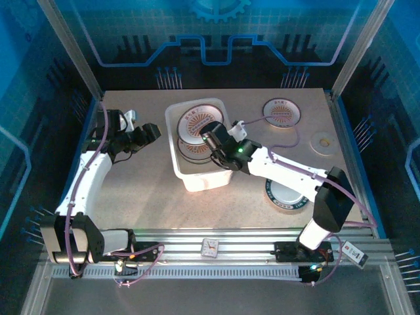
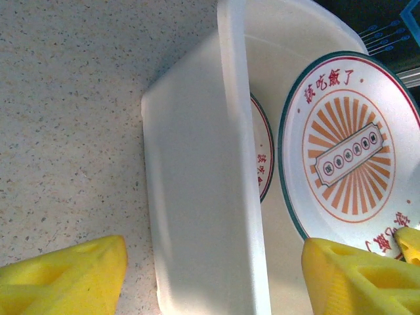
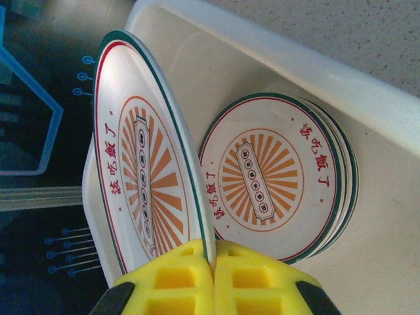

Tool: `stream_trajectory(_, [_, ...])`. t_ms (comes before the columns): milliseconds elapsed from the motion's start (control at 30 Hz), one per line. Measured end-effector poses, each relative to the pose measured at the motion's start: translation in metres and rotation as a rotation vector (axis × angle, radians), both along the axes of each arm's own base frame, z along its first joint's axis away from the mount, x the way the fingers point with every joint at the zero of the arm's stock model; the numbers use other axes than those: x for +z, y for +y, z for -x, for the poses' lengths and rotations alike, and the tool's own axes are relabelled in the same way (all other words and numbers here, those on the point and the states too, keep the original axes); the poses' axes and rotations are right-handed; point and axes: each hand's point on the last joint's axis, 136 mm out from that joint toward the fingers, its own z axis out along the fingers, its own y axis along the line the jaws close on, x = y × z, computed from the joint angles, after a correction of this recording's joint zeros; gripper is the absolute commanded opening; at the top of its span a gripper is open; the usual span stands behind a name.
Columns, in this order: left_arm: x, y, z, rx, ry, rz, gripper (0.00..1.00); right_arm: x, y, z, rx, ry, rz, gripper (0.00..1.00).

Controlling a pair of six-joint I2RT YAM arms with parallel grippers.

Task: Place the plates into the plastic bin on the countertop

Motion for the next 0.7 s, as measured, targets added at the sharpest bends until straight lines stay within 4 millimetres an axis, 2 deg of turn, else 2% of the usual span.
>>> stream_trajectory(700, [-0.006,0.000,0.005,-0.001,0.033,0.000,0.72,-0.044,0.012,-0.005,-0.107,0.145,-0.034,0.00])
